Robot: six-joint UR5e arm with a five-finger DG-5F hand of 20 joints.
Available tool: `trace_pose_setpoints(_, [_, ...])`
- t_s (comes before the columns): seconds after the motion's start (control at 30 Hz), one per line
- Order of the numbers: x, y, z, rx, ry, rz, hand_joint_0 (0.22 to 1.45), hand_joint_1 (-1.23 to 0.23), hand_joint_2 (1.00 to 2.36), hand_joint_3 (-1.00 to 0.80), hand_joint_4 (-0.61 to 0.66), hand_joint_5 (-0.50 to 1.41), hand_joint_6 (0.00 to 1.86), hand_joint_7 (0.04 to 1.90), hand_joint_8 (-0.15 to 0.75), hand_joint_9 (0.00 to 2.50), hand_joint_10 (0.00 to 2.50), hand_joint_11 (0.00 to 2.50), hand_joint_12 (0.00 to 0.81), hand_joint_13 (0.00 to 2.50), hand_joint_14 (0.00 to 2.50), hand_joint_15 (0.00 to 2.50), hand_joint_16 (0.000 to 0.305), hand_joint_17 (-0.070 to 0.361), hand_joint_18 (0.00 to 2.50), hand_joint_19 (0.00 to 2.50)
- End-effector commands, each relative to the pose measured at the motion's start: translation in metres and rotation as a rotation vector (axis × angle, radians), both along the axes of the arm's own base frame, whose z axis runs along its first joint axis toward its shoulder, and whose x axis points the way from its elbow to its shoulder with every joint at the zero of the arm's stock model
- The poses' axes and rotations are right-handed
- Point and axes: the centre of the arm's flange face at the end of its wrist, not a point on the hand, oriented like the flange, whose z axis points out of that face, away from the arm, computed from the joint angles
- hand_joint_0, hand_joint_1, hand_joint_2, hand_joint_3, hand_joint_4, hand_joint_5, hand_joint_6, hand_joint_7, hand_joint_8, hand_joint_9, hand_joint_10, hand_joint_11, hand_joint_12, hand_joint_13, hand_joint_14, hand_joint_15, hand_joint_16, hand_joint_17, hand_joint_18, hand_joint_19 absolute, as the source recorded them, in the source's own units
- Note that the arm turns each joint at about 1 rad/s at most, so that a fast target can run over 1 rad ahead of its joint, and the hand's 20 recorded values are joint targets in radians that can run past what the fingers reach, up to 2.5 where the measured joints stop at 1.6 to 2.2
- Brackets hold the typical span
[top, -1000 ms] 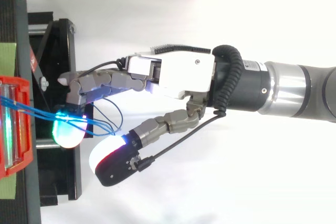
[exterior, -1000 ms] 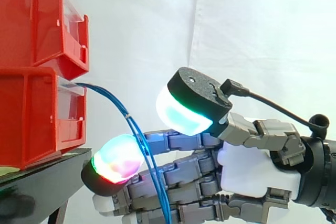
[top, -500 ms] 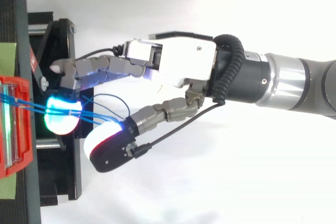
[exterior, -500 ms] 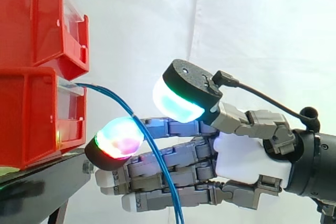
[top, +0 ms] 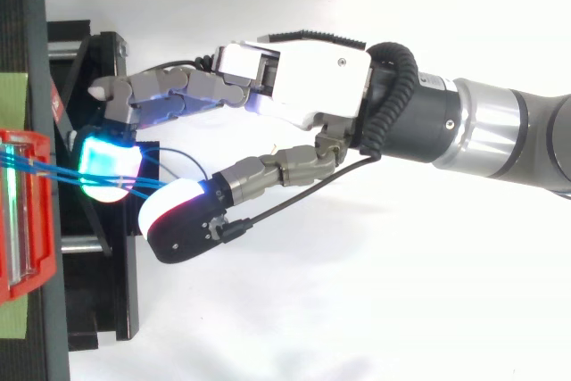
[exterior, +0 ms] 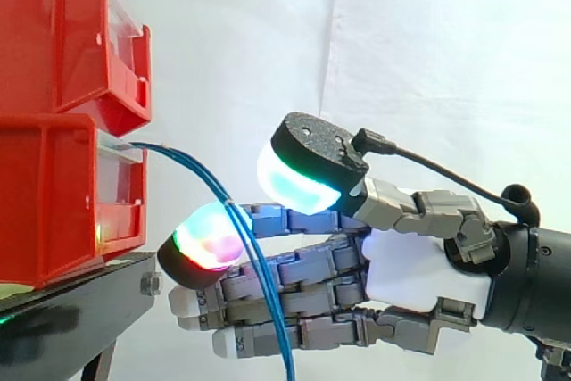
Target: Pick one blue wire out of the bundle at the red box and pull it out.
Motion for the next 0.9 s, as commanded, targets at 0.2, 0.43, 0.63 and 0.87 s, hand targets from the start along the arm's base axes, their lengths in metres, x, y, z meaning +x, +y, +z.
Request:
trace_pose_setpoints(0.2, [-0.0002,-0.0011,-0.0001,0.0,0.0,-0.002,0.58,-0.7,1.01,-0.34,0.23,-0.1,0.53,1.31,0.256,0.45,0.01,0.15,0.362,0.24,0.0,0.1,0.057,0.127,0.15,0.25])
trace_pose_setpoints(0.43, [-0.0002,-0.0011,-0.0001,0.0,0.0,-0.002,0.57,-0.7,1.01,-0.37,0.25,-0.11,0.56,1.27,0.257,0.46,0.01,0.17,0.365,0.25,0.01,0.1,0.057,0.128,0.16,0.26])
trace_pose_setpoints(0.63, [-0.0002,-0.0013,0.0011,0.0,-0.002,-0.003,0.58,-0.69,1.01,-0.3,0.21,-0.14,0.71,1.09,0.259,0.49,0.01,0.21,0.364,0.27,0.0,0.1,0.056,0.126,0.19,0.26])
trace_pose_setpoints(0.87, [-0.0002,-0.0013,-0.0001,0.0,0.0,-0.003,0.58,-0.67,1.02,-0.22,0.19,-0.17,0.8,1.01,0.263,0.5,0.01,0.24,0.364,0.28,0.0,0.12,0.056,0.127,0.2,0.27])
